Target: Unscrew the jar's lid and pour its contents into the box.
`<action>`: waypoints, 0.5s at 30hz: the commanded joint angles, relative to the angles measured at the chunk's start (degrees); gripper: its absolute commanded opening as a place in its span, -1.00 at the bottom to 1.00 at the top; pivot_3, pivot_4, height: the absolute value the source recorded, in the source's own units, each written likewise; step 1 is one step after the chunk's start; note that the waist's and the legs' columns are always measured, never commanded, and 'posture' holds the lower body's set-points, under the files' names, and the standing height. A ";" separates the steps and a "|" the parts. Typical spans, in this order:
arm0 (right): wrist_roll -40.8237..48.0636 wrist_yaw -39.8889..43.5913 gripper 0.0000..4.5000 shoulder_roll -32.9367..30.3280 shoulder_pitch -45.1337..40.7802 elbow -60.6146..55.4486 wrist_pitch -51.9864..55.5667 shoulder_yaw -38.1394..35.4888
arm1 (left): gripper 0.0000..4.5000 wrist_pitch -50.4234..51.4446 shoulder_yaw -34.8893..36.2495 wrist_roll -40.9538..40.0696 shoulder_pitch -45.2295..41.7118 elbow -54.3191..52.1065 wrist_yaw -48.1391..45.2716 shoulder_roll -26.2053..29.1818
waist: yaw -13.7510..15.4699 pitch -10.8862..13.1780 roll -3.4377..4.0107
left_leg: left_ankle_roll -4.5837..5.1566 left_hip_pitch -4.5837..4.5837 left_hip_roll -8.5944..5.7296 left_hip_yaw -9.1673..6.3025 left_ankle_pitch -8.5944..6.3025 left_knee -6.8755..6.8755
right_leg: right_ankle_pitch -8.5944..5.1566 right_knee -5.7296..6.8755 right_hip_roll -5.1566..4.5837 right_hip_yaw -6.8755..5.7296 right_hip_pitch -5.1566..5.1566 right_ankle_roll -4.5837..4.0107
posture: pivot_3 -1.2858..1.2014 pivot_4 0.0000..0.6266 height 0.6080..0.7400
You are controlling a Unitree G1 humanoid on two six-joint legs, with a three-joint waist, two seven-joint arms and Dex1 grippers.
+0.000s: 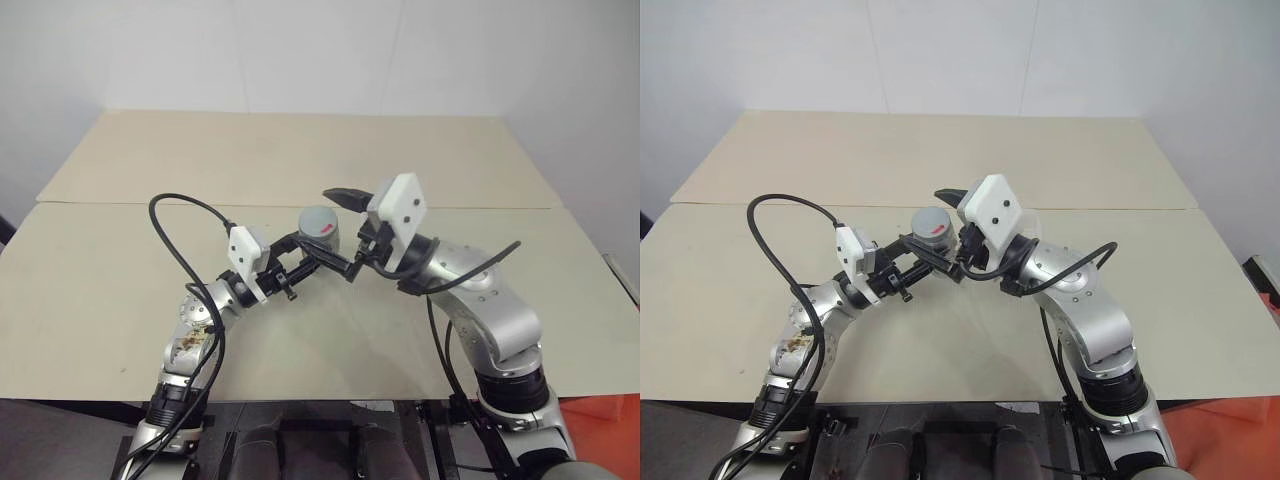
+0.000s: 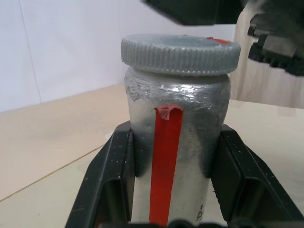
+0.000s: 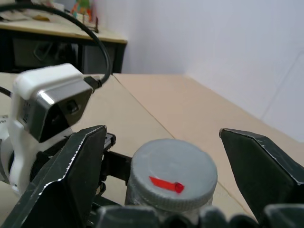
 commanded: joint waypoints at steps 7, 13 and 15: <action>-2.27 -5.06 0.97 3.36 -0.18 0.78 0.38 1.19 | -0.18 -1.38 0.21 0.16 -0.28 -1.38 -0.52 0.47 | -0.17 0.00 0.00 | 0.00 -0.01 0.01 -0.01 0.00 -0.01 | 0.00 0.00 0.01 0.00 -0.01 0.00 | 0.03 -0.52 1.00; -2.26 -5.54 0.90 3.80 0.06 0.67 0.45 0.88 | -0.18 -1.49 0.33 0.22 -0.82 -0.76 -1.32 0.69 | -0.18 0.00 0.00 | 0.00 -0.02 0.01 -0.01 0.00 -0.01 | 0.00 0.00 0.01 0.00 -0.01 0.01 | 0.03 -0.52 1.00; -2.16 -5.46 0.70 3.79 0.31 0.52 0.39 0.87 | -0.18 -1.58 0.32 0.27 -1.01 -0.56 -1.42 0.67 | -0.17 0.00 0.00 | 0.00 -0.01 0.01 -0.01 0.00 -0.01 | 0.00 0.00 0.01 0.00 -0.01 0.01 | 0.03 -0.52 1.00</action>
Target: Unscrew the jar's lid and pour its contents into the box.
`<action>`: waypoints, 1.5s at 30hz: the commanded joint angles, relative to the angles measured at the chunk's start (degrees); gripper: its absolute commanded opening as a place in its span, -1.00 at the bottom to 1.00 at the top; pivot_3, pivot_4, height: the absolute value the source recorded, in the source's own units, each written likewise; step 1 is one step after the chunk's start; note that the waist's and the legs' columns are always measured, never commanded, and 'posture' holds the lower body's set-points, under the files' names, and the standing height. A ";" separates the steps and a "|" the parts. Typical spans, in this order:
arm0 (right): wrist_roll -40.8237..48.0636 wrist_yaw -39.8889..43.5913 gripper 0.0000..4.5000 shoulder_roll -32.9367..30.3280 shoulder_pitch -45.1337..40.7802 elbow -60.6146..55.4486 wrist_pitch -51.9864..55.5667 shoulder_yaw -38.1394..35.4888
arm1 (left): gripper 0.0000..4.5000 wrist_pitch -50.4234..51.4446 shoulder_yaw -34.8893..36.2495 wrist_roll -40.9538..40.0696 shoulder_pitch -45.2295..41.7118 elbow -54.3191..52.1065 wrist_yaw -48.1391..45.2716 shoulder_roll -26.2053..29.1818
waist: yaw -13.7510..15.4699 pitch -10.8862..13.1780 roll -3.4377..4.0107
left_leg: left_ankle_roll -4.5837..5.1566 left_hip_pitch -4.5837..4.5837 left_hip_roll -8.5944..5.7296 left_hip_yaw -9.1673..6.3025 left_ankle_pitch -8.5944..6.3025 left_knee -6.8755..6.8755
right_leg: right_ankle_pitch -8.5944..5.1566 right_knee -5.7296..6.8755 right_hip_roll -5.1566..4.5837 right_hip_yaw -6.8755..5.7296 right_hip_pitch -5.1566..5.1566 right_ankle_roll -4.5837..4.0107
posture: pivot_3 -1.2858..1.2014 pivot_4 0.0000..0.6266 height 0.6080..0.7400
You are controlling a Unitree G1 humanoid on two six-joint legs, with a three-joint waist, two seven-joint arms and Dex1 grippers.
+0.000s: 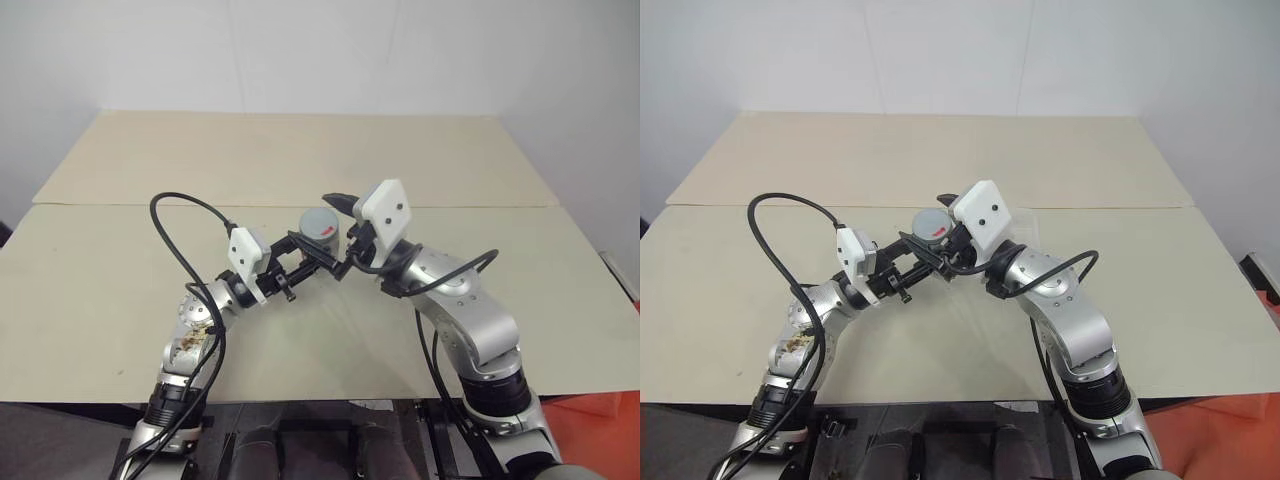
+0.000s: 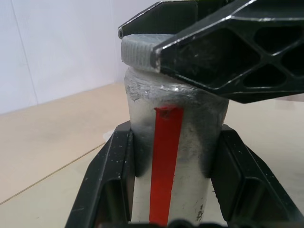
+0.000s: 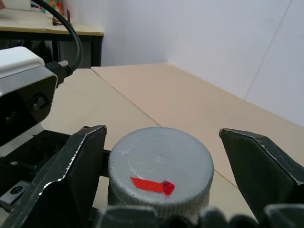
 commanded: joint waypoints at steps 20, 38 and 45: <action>13.04 29.75 0.23 -11.75 -7.61 11.64 -7.25 -3.75 | -0.18 1.46 1.55 -7.71 0.67 -6.29 -10.64 6.21 | -0.12 0.01 0.00 | 0.01 0.03 0.03 0.00 0.00 -0.01 | 0.00 -0.03 0.02 0.00 0.02 -0.01 | 0.03 -0.52 1.00; 17.77 65.67 0.23 -14.69 -26.52 47.74 -28.54 7.92 | -0.18 5.28 0.94 -11.38 1.37 -11.87 -13.12 8.33 | -0.04 0.03 0.03 | 0.02 0.05 0.05 0.02 -0.01 -0.02 | 0.00 0.01 0.04 0.00 0.01 -0.01 | 0.03 -0.52 1.00; 17.48 65.67 0.63 -12.58 -28.07 52.08 -31.62 5.36 | -0.18 4.12 1.05 -10.59 1.48 -10.39 -12.51 8.29 | 0.10 0.03 0.03 | 0.02 0.04 0.05 0.03 -0.01 -0.01 | 0.00 0.01 0.02 0.00 0.01 -0.01 | 0.03 -0.52 1.00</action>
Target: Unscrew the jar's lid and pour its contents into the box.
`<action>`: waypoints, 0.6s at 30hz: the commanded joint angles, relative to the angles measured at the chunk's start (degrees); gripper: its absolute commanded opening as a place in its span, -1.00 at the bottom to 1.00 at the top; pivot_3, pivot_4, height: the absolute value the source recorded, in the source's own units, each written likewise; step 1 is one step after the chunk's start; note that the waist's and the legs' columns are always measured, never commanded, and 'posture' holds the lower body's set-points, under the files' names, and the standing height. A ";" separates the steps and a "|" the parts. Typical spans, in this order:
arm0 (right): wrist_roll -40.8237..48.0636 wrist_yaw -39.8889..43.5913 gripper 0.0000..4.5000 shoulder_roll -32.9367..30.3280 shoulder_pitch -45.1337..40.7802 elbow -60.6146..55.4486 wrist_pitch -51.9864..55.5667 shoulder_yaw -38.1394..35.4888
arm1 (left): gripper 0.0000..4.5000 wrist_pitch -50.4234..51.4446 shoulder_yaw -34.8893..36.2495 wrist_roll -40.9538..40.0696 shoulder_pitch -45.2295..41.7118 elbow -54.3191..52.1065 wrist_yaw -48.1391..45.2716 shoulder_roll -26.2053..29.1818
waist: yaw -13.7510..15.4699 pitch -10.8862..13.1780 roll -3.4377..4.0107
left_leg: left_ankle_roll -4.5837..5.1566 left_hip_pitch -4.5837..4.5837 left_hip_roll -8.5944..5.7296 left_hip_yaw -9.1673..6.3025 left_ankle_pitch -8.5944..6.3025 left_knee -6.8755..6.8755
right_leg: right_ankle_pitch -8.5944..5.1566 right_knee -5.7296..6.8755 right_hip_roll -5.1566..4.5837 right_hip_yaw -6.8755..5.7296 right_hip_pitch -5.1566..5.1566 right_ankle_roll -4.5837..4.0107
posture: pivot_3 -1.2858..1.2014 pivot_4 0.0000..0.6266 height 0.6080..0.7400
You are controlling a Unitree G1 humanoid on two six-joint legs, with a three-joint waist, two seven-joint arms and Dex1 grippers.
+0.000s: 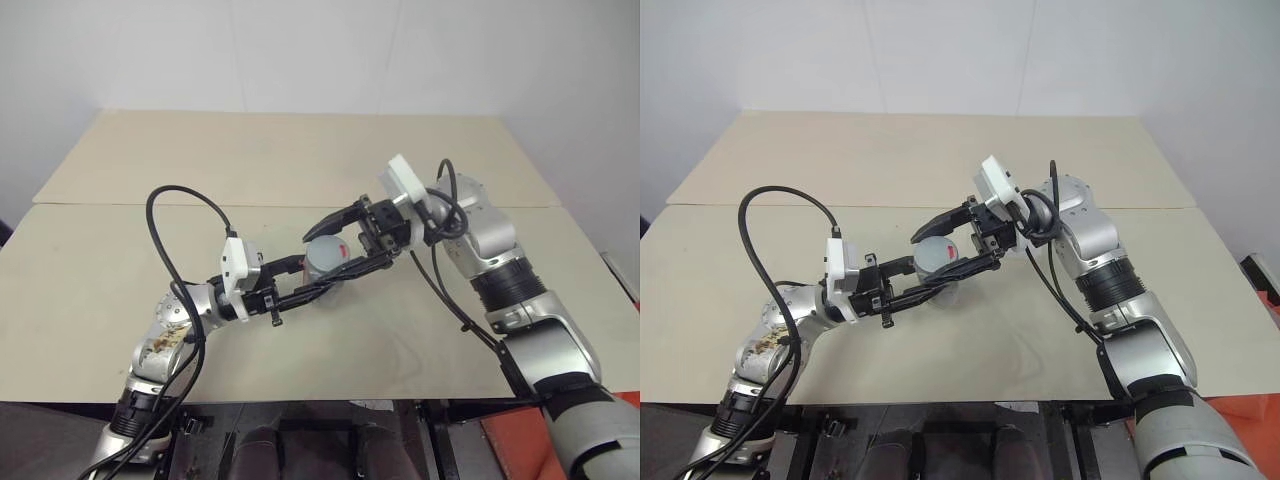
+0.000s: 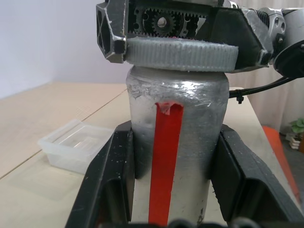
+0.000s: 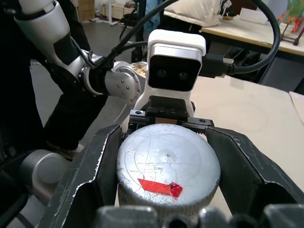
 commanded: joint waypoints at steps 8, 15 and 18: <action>-0.99 1.00 0.96 -2.07 2.57 -4.11 0.73 -8.32 | -0.18 -3.41 3.17 -1.33 0.87 -0.06 0.09 -1.25 | 0.08 0.02 0.02 | 0.00 -0.01 0.00 0.01 0.00 -0.02 | 0.00 0.00 -0.01 0.00 -0.01 -0.01 | 0.03 -0.52 1.00; -2.34 -11.33 0.96 -4.47 11.56 -21.09 7.27 -11.89 | -0.18 -4.73 3.05 0.81 0.70 2.42 2.55 -2.58 | 0.24 0.02 0.02 | 0.00 -0.01 0.00 0.02 0.00 0.02 | 0.00 0.06 -0.02 -0.01 -0.02 0.00 | 0.03 -0.52 1.00; -3.51 -18.90 0.96 -3.37 15.20 -28.81 9.77 -12.27 | -0.18 -5.20 2.90 1.76 0.60 2.77 3.99 -3.31 | 0.07 0.02 0.02 | 0.00 0.00 0.00 0.01 0.00 0.01 | 0.00 0.06 -0.01 -0.01 -0.02 0.00 | 0.03 -0.52 1.00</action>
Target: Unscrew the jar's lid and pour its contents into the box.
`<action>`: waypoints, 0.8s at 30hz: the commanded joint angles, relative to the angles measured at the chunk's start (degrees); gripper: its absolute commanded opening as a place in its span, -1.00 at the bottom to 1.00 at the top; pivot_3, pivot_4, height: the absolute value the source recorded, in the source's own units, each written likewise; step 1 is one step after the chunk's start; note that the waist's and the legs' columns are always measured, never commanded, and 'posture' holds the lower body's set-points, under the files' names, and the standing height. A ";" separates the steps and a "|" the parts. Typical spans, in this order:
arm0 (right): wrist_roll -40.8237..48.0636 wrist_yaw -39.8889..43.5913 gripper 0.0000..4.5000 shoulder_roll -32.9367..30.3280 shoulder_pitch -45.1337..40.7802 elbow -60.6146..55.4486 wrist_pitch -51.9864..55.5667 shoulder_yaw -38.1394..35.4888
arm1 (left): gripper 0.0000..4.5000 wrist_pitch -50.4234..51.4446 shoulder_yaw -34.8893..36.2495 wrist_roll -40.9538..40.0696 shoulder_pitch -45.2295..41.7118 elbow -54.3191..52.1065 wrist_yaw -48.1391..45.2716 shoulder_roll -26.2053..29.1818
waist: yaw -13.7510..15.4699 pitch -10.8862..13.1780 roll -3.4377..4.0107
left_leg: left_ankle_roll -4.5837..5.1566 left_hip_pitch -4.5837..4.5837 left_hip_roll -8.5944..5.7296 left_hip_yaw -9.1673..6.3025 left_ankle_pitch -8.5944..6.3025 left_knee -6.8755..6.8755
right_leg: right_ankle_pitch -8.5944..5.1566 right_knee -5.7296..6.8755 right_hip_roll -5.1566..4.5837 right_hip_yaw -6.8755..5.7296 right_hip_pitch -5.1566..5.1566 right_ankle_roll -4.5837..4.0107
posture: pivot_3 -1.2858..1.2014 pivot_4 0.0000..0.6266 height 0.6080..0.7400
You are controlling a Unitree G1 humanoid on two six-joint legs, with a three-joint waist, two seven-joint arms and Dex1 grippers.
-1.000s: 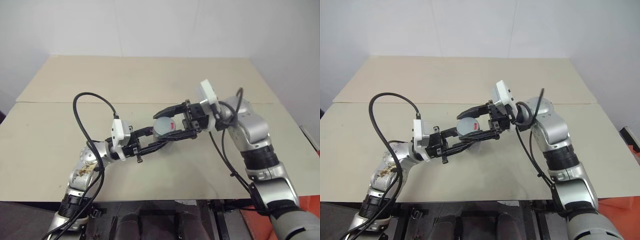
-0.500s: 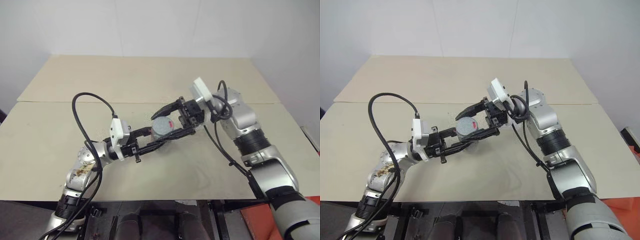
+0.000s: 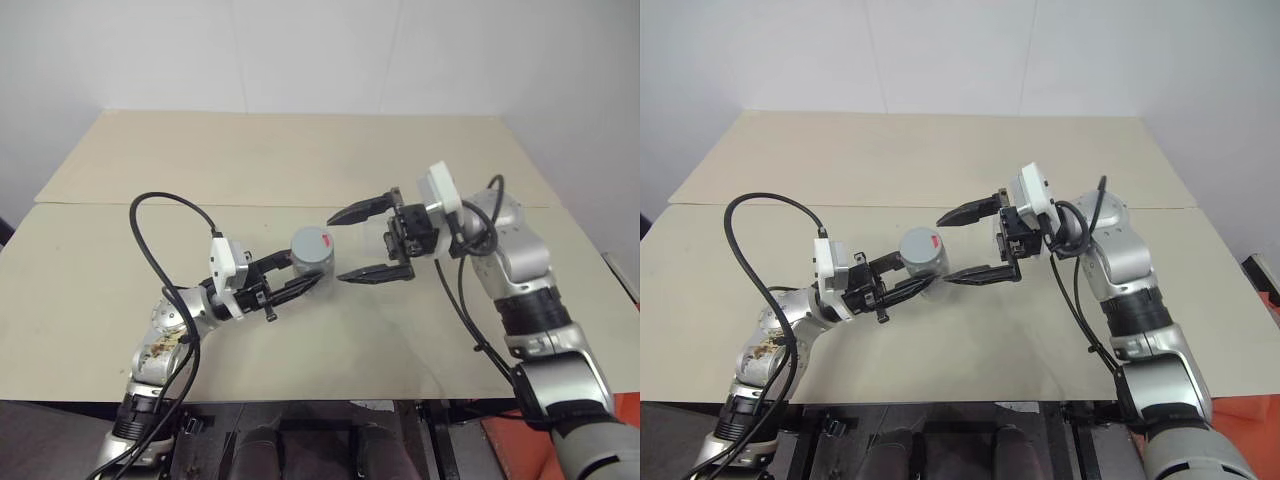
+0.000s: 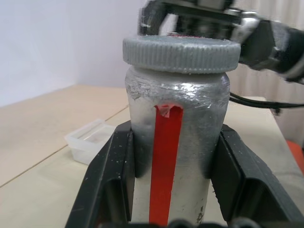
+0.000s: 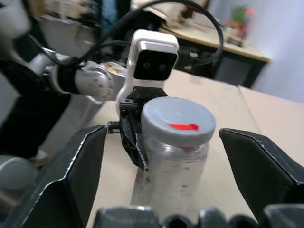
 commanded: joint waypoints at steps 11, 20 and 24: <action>-10.01 -31.76 0.96 9.29 7.37 -20.38 10.11 0.94 | -0.18 -1.34 -0.68 1.50 -1.01 -0.87 3.20 -2.58 | -0.14 0.00 0.00 | -0.01 -0.02 -0.02 0.01 0.01 0.02 | 0.00 0.02 -0.01 0.01 -0.02 0.00 | 0.03 -0.52 1.00; -11.61 -34.22 0.96 8.89 8.46 -20.37 11.58 0.64 | -0.18 -1.41 -0.54 1.10 -1.55 -0.40 2.19 -2.11 | -0.21 0.00 0.00 | -0.01 -0.01 -0.02 0.00 0.01 0.01 | 0.00 0.00 0.00 0.01 -0.01 0.00 | 0.03 -0.52 1.00; -10.81 -33.82 0.96 7.45 9.13 -20.72 11.75 -0.91 | -0.18 -1.13 0.12 0.48 -1.31 -0.59 1.85 -1.54 | -0.21 0.00 0.00 | -0.01 -0.01 -0.02 0.00 0.01 0.01 | 0.00 0.00 0.00 0.01 -0.01 0.00 | 0.03 -0.52 1.00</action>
